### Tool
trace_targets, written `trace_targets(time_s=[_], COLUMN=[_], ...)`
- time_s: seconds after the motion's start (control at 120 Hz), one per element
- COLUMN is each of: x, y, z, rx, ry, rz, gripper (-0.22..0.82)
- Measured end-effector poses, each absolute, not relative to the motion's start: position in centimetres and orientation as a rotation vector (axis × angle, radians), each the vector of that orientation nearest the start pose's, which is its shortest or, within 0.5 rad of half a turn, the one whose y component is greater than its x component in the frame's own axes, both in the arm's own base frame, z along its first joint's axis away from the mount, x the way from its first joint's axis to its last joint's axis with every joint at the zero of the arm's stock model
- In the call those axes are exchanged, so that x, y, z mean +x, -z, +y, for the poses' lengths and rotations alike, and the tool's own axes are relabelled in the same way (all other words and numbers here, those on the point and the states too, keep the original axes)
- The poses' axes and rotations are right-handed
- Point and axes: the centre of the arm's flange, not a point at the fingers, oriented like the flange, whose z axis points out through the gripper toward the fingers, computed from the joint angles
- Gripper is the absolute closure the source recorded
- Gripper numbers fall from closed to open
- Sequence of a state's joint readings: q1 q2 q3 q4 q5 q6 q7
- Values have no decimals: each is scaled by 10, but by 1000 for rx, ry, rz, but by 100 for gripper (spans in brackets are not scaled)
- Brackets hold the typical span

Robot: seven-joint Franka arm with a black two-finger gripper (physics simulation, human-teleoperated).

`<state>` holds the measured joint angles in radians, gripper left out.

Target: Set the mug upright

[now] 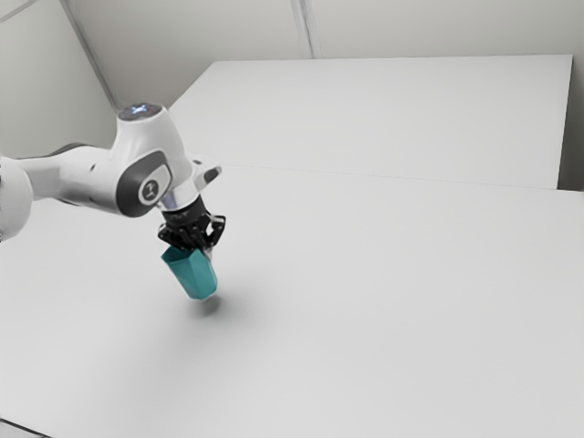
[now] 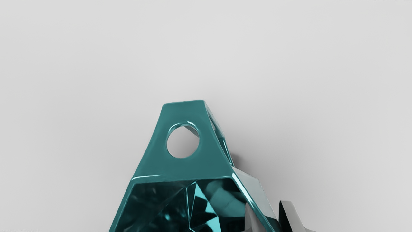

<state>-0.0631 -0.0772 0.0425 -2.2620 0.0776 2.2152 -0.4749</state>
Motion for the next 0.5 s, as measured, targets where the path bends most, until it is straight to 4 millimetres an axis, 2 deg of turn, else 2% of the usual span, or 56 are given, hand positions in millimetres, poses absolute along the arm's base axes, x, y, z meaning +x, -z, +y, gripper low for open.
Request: trace_targets(time_s=[0.5], x=[521], y=[-356], z=[-20], rx=[-2959], ry=[48], rz=[-807], gripper=[78])
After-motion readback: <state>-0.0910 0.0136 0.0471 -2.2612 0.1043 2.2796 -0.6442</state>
